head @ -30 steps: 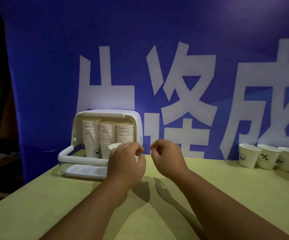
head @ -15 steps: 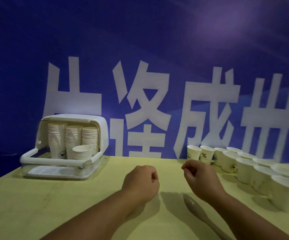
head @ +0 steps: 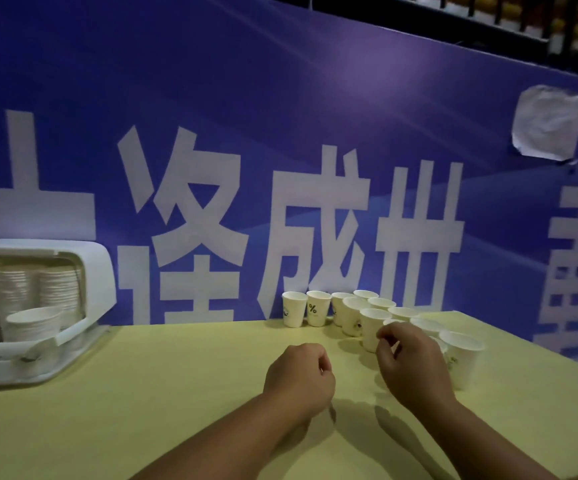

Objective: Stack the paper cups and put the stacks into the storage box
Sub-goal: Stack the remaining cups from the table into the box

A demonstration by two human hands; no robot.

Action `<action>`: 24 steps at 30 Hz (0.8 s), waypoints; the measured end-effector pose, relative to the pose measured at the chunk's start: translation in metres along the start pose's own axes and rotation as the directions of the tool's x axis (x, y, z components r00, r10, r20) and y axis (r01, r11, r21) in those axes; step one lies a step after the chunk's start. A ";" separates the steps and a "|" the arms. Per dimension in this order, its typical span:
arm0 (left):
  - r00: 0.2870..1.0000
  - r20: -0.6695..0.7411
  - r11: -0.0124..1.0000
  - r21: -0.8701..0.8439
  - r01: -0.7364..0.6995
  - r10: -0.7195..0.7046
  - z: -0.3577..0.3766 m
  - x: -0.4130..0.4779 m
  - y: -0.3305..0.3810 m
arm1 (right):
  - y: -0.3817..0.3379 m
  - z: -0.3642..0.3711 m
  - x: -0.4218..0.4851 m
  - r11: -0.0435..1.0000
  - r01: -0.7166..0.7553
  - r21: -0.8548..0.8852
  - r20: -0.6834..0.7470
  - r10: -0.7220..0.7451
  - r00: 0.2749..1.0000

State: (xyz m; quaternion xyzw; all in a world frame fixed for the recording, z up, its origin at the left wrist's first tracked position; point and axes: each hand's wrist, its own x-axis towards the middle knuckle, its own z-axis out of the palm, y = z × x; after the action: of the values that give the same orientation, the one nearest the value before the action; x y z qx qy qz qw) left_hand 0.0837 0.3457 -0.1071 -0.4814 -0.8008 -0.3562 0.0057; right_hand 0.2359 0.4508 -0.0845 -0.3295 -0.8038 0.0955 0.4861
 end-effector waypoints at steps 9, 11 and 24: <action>0.964 0.211 0.983 -0.123 -0.138 0.162 0.050 0.023 0.055 | 0.070 -0.006 -0.001 0.951 -0.306 -0.054 -0.162 0.294 0.942; 0.956 0.217 0.980 -0.067 -0.189 0.199 0.060 0.028 0.064 | 0.077 -0.003 -0.001 0.935 -0.353 -0.037 -0.144 0.345 0.927; 0.946 0.101 0.947 0.058 -0.315 0.308 0.096 0.040 0.088 | 0.090 0.009 0.006 0.926 -0.377 0.009 -0.115 0.375 0.920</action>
State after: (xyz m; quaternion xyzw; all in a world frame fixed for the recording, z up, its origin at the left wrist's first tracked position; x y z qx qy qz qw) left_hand 0.1623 0.4565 -0.1150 -0.6169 -0.7267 -0.2992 0.0432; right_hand 0.2658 0.5250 -0.1276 -0.4857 -0.6969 0.1627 0.5020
